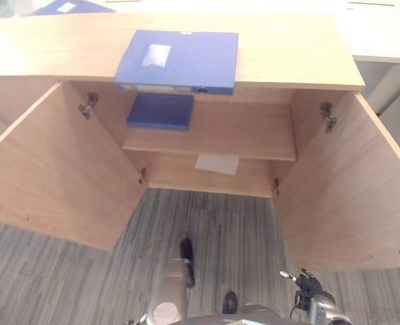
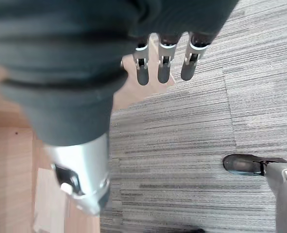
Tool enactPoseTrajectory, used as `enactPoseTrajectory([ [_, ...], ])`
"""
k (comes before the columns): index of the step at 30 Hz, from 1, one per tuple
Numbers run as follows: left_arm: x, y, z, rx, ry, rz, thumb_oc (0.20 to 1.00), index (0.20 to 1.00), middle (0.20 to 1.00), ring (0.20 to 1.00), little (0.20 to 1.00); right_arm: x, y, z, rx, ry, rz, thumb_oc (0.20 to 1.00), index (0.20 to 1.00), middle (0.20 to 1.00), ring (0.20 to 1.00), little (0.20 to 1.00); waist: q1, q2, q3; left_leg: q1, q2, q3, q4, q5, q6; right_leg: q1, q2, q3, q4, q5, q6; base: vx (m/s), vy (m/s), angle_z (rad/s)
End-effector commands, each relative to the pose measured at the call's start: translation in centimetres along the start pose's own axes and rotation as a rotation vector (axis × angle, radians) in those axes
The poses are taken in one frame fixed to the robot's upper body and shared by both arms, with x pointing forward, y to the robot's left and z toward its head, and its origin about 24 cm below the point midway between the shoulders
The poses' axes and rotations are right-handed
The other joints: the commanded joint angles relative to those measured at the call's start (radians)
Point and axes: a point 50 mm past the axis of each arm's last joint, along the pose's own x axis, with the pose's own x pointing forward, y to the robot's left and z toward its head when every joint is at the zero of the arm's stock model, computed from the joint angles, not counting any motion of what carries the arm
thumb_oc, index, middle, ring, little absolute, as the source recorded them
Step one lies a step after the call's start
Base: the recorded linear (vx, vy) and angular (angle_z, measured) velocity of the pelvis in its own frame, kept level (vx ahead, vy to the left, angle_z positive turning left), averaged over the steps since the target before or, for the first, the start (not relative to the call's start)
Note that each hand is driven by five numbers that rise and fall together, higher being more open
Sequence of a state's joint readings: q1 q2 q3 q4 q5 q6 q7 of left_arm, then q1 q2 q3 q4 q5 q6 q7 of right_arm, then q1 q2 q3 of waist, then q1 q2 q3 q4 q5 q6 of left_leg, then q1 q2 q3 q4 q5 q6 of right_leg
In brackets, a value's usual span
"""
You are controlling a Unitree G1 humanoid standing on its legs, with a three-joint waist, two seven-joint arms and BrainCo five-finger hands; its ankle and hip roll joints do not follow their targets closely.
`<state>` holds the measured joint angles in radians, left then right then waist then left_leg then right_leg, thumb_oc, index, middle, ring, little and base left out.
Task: Put the empty folder in the office cabinet
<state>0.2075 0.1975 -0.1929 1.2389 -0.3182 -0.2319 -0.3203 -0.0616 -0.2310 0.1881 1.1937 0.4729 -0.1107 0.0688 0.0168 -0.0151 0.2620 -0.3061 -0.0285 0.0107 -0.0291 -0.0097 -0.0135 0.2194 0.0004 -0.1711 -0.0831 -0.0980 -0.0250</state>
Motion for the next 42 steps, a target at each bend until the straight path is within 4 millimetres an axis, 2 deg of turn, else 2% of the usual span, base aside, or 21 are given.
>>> enactPoseTrajectory([
  [1, 0.4, 0.4, 2.3, 0.144, -0.074, 0.015, 1.0, 1.0, 1.0, 1.0, 1.0, -0.5, -1.5, 0.2, -0.031, -0.076, -0.04, 1.0, 1.0, 1.0, 1.0, 1.0, 0.025, -0.011, -0.009, 0.224, 0.025, 0.013, 0.056, 0.028, -0.01, -0.14, -0.022, 0.076, 0.035, 0.084, 0.06, 0.21, 0.139, -0.64],
  [7, 0.5, 0.2, 2.4, 0.204, -0.099, 0.061, 1.0, 1.0, 1.0, 1.0, 1.0, -0.2, 0.1, 0.8, -0.053, -0.099, -0.02, 1.0, 1.0, 1.0, 1.0, 1.0, 0.032, 0.005, -0.029, 0.294, 0.005, 0.005, -0.013, 0.02, 0.034, -0.147, -0.041, 0.069, 0.072, 0.07, 0.076, 0.19, 0.165, -0.68],
  [9, 1.2, 0.3, 5.4, 0.227, -0.143, 0.1, 1.0, 1.0, 1.0, 1.0, 1.0, -0.1, 0.8, 0.7, -0.111, -0.086, -0.013, 1.0, 1.0, 1.0, 1.0, 1.0, 0.01, 0.009, -0.043, 0.335, 0.012, 0.025, -0.047, 0.012, 0.042, -0.155, -0.05, 0.066, 0.087, 0.071, 0.088, 0.14, 0.131, -0.01],
  [11, 1.2, 0.3, 5.4, 0.227, -0.143, 0.1, 1.0, 1.0, 1.0, 1.0, 1.0, -0.1, 0.8, 0.7, -0.111, -0.086, -0.013, 1.0, 1.0, 1.0, 1.0, 1.0, 0.01, 0.009, -0.043, 0.335, 0.012, 0.025, -0.047, 0.012, 0.042, -0.155, -0.05, 0.066, 0.087, 0.071, 0.088, 0.1, 0.134, -0.06],
  [12, 1.9, 1.0, 12.0, 0.216, -0.257, 0.208, 1.0, 1.0, 1.0, 1.0, 1.0, -0.2, 1.1, 0.5, -0.198, -0.052, 0.002, 1.0, 1.0, 1.0, 1.0, 1.0, -0.046, 0.028, -0.064, 0.373, 0.02, 0.074, -0.053, -0.006, 0.048, -0.158, -0.067, 0.078, 0.101, 0.07, 0.103, 0.14, 0.207, -0.14],
  [13, 1.9, 1.0, 12.0, 0.216, -0.257, 0.208, 1.0, 1.0, 1.0, 1.0, 1.0, -0.2, 1.1, 0.5, -0.198, -0.052, 0.002, 1.0, 1.0, 1.0, 1.0, 1.0, -0.046, 0.028, -0.064, 0.373, 0.02, 0.074, -0.053, -0.006, 0.048, -0.158, -0.067, 0.078, 0.101, 0.07, 0.103, 0.16, 0.244, -0.31],
  [14, 1.8, 1.2, 13.5, 0.22, -0.295, 0.239, 1.0, 1.0, 1.0, 1.0, 1.0, -0.2, 1.1, 0.4, -0.217, -0.047, 0.006, 1.0, 1.0, 1.0, 1.0, 1.0, -0.056, 0.032, -0.069, 0.38, 0.021, 0.086, -0.054, -0.01, 0.05, -0.158, -0.072, 0.081, 0.102, 0.072, 0.106, 0.05, 0.095, -0.3],
  [15, 1.4, 1.4, 16.1, 0.162, -0.353, 0.29, 1.0, 1.0, 1.0, 1.0, 1.0, -0.3, 1.0, 0.1, -0.253, -0.029, 0.004, 1.0, 1.0, 1.0, 1.0, 1.0, -0.071, 0.043, -0.074, 0.395, 0.027, 0.113, -0.056, -0.016, 0.052, -0.157, -0.088, 0.079, 0.102, 0.079, 0.116, 0.05, 0.095, -0.3],
  [16, 1.4, 1.4, 16.1, 0.162, -0.353, 0.29, 1.0, 1.0, 1.0, 1.0, 1.0, -0.3, 1.0, 0.1, -0.253, -0.029, 0.004, 1.0, 1.0, 1.0, 1.0, 1.0, -0.071, 0.043, -0.074, 0.395, 0.027, 0.113, -0.056, -0.016, 0.052, -0.157, -0.088, 0.079, 0.102, 0.079, 0.116, 0.03, 0.062, -0.55],
  [17, 1.2, 1.5, 17.2, 0.167, -0.397, 0.325, 1.0, 1.0, 1.0, 1.0, 1.0, -0.4, 0.9, 0.0, -0.263, -0.018, 0.002, 1.0, 1.0, 1.0, 1.0, 1.0, -0.072, 0.047, -0.076, 0.402, 0.03, 0.125, -0.056, -0.02, 0.052, -0.151, -0.098, 0.071, 0.097, 0.081, 0.119, 0.01, -0.019, -0.85],
  [21, -1.5, 2.9, 20.5, 0.243, -0.601, 0.516, 1.0, 1.0, 1.0, 1.0, 1.0, -0.3, 1.0, 0.1, -0.338, -0.01, -0.003, 1.0, 1.0, 1.0, 1.0, 1.0, -0.036, 0.072, -0.07, 0.415, 0.07, 0.182, -0.058, -0.018, 0.04, -0.161, -0.158, -0.04, 0.15, 0.078, 0.14, -0.04, -0.092, -0.93],
  [24, -2.1, 3.2, 21.1, 0.259, -0.637, 0.557, 1.0, 1.0, 1.0, 1.0, 1.0, -0.4, 0.8, 0.1, -0.327, -0.002, -0.006, 1.0, 1.0, 1.0, 1.0, 1.0, -0.035, 0.07, -0.068, 0.416, 0.072, 0.179, -0.058, -0.019, 0.034, -0.155, -0.147, -0.04, 0.133, 0.075, 0.132, -0.02, -0.11, -0.16],
  [25, -3.5, 3.6, 22.3, 0.262, -0.718, 0.618, 1.0, 1.0, 1.0, 1.0, 1.0, -0.6, 0.0, -0.1, -0.354, 0.009, -0.021, 1.0, 1.0, 1.0, 1.0, 1.0, -0.031, 0.068, -0.067, 0.414, 0.078, 0.182, -0.058, -0.012, 0.02, -0.134, -0.131, -0.041, 0.079, 0.087, 0.122, -0.04, -0.078, -0.05],
  [27, -3.5, 3.6, 22.3, 0.262, -0.718, 0.618, 1.0, 1.0, 1.0, 1.0, 1.0, -0.6, 0.0, -0.1, -0.354, 0.009, -0.021, 1.0, 1.0, 1.0, 1.0, 1.0, -0.031, 0.068, -0.067, 0.414, 0.078, 0.182, -0.058, -0.012, 0.02, -0.134, -0.131, -0.041, 0.079, 0.087, 0.122, -0.03, -0.057, 0.13],
  [28, -4.7, 3.8, 23.6, 0.268, -0.782, 0.65, 1.0, 1.0, 1.0, 1.0, 1.0, -0.7, -0.7, -0.3, -0.347, 0.016, -0.036, 1.0, 1.0, 1.0, 1.0, 1.0, -0.026, 0.068, -0.069, 0.406, 0.085, 0.186, -0.058, -0.005, 0.008, -0.119, -0.121, -0.043, 0.045, 0.093, 0.116, -0.03, -0.037, 0.31],
  [29, -4.7, 3.8, 23.6, 0.268, -0.782, 0.65, 1.0, 1.0, 1.0, 1.0, 1.0, -0.7, -0.7, -0.3, -0.347, 0.016, -0.036, 1.0, 1.0, 1.0, 1.0, 1.0, -0.026, 0.068, -0.069, 0.406, 0.085, 0.186, -0.058, -0.005, 0.008, -0.119, -0.121, -0.043, 0.045, 0.093, 0.116, -0.08, -0.108, 0.3],
  [30, -6.8, 4.3, 25.0, 0.333, -0.866, 0.747, 1.0, 1.0, 1.0, 1.0, 1.0, -1.0, -1.9, -0.7, -0.312, 0.038, -0.073, 1.0, 1.0, 1.0, 1.0, 1.0, -0.011, 0.062, -0.079, 0.384, 0.098, 0.182, -0.058, 0.019, -0.016, -0.095, -0.11, -0.055, 0.013, 0.093, 0.104, -0.07, -0.088, 0.03],
  [31, -7.1, 4.3, 25.1, 0.345, -0.877, 0.762, 1.0, 1.0, 1.0, 1.0, 1.0, -1.1, -2.1, -0.8, -0.308, 0.04, -0.074, 1.0, 1.0, 1.0, 1.0, 1.0, -0.006, 0.059, -0.082, 0.379, 0.1, 0.178, -0.058, 0.023, -0.02, -0.09, -0.109, -0.059, 0.009, 0.091, 0.102, -0.09, -0.114, 0.19],
  [33, -7.5, 4.6, 24.8, 0.367, -0.866, 0.776, 1.0, 1.0, 1.0, 1.0, 1.0, -1.1, -2.2, -1.0, -0.301, 0.046, -0.073, 1.0, 1.0, 1.0, 1.0, 1.0, 0.015, 0.054, -0.091, 0.377, 0.104, 0.164, -0.058, 0.025, -0.028, -0.075, -0.106, -0.081, 0.002, 0.083, 0.098, -0.03, -0.05, 0.29],
  [41, -7.6, 4.8, 24.2, 0.368, -0.87, 0.806, 1.0, 1.0, 1.0, 1.0, 1.0, -1.0, -2.1, -1.1, -0.313, 0.045, -0.059, 1.0, 1.0, 1.0, 1.0, 1.0, 0.025, 0.049, -0.096, 0.379, 0.105, 0.157, -0.058, 0.022, -0.029, -0.068, -0.103, -0.093, 0.0, 0.078, 0.096, -0.01, -0.019, 0.11],
  [42, -7.9, 5.5, 22.7, 0.335, -0.876, 0.877, 1.0, 1.0, 1.0, 1.0, 1.0, -0.8, -1.5, -0.9, -0.31, 0.036, -0.035, 1.0, 1.0, 1.0, 1.0, 1.0, 0.051, 0.039, -0.105, 0.384, 0.107, 0.138, -0.058, 0.017, -0.036, -0.054, -0.094, -0.112, -0.004, 0.068, 0.091, -0.03, -0.07, 0.18],
])
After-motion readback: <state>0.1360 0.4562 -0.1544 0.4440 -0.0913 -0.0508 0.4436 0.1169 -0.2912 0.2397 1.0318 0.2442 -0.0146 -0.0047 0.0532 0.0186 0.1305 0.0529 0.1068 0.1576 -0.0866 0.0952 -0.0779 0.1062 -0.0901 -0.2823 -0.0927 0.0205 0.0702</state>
